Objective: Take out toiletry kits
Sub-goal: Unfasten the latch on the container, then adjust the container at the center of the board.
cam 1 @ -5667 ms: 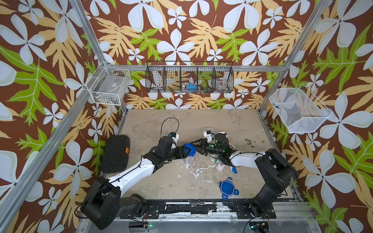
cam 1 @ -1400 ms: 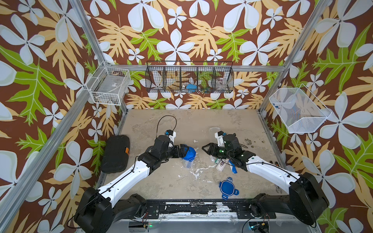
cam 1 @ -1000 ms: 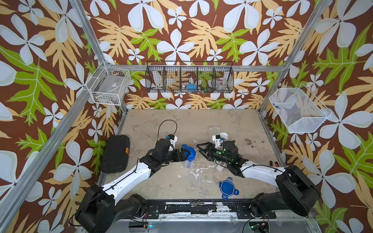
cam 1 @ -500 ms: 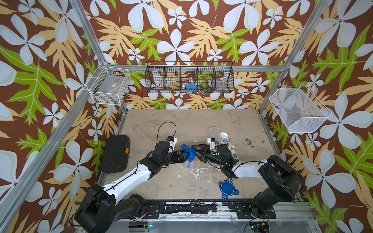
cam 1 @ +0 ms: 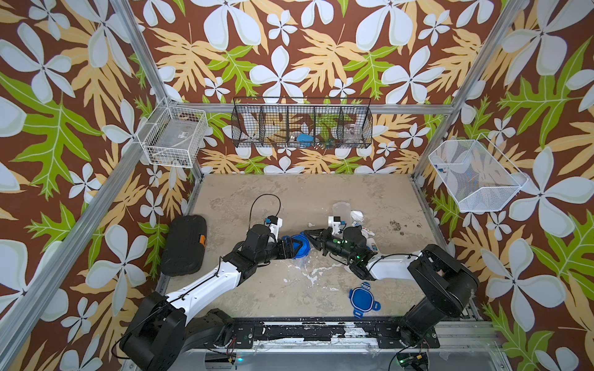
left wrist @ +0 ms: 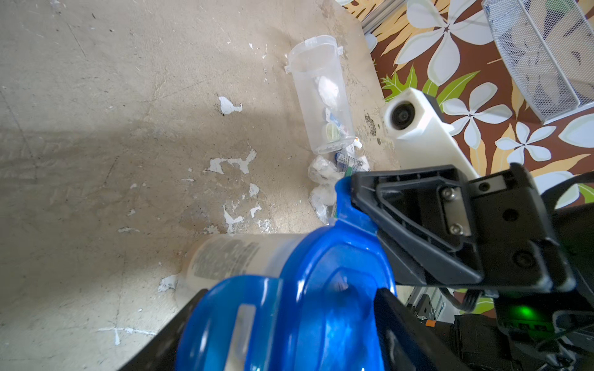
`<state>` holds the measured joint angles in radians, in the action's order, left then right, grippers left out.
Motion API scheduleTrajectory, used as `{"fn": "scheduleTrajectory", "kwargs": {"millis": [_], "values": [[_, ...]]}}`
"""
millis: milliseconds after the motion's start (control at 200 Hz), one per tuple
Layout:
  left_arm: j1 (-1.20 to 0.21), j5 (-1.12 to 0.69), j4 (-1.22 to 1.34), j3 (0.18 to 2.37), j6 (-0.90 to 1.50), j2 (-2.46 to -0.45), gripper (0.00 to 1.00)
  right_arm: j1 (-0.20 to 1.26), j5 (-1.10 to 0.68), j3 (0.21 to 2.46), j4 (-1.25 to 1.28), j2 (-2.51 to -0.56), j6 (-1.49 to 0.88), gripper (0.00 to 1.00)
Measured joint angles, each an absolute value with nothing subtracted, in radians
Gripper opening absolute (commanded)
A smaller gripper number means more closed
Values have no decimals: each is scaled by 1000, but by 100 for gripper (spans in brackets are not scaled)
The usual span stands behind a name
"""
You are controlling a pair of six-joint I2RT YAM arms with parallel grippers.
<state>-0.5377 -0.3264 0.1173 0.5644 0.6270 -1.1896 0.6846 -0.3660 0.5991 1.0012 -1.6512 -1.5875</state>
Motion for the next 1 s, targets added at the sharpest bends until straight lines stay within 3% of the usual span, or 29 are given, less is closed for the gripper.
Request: {"fn": "scheduleTrajectory", "kwargs": {"millis": [145, 285, 410, 626, 806, 1001], "values": [[-538, -326, 143, 562, 624, -1203, 77, 659, -390, 603, 965, -1629, -1550, 14], [-538, -317, 144, 561, 627, -1201, 79, 635, -410, 708, 774, -1564, -1418, 37], [-538, -294, 108, 586, 626, -1201, 86, 634, -366, 820, 541, -1481, -1242, 45], [-537, -253, -87, 715, 614, -1198, 100, 625, -207, 881, 75, -1452, -1011, 44], [-537, -237, -119, 844, 584, -1209, 100, 630, -175, 1009, -152, -1531, -883, 41], [-537, -218, -143, 834, 548, -1226, 97, 667, -147, 1089, -275, -1582, -813, 39]]}}
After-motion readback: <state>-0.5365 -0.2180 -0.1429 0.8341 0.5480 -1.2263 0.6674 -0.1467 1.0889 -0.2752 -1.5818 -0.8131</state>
